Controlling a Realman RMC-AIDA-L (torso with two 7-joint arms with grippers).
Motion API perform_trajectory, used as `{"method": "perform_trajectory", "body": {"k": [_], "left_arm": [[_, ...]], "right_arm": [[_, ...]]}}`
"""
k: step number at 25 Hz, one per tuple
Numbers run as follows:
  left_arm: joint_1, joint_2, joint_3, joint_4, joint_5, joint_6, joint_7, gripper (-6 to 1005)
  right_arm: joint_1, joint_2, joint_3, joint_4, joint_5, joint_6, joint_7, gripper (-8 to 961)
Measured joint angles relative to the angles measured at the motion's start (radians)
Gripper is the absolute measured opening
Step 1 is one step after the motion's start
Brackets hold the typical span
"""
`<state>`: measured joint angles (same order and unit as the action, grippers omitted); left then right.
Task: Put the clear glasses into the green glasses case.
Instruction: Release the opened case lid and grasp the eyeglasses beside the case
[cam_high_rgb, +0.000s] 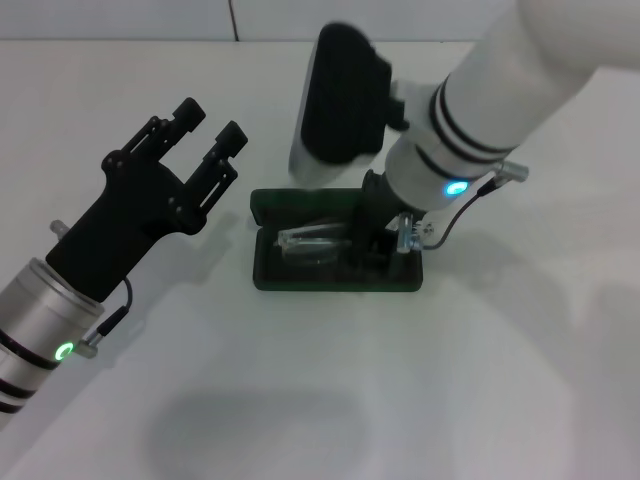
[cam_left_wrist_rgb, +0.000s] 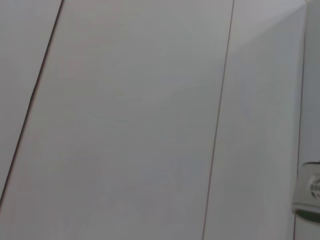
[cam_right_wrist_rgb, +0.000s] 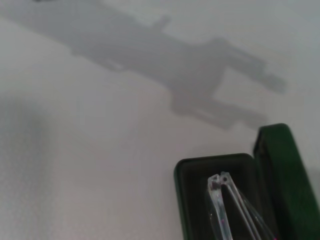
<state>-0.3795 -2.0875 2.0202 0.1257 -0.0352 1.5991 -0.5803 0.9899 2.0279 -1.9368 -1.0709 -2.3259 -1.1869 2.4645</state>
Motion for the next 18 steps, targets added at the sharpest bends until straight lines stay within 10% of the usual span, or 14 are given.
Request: {"method": "perform_trajectory", "body": {"k": [18], "left_arm": [[-0.002,0.001,0.003,-0.002,0.009,-0.01,-0.003,578]], "right_arm": [[-0.059,0.0,-0.211,-0.127,-0.18,0.144,0.221,138]]}}
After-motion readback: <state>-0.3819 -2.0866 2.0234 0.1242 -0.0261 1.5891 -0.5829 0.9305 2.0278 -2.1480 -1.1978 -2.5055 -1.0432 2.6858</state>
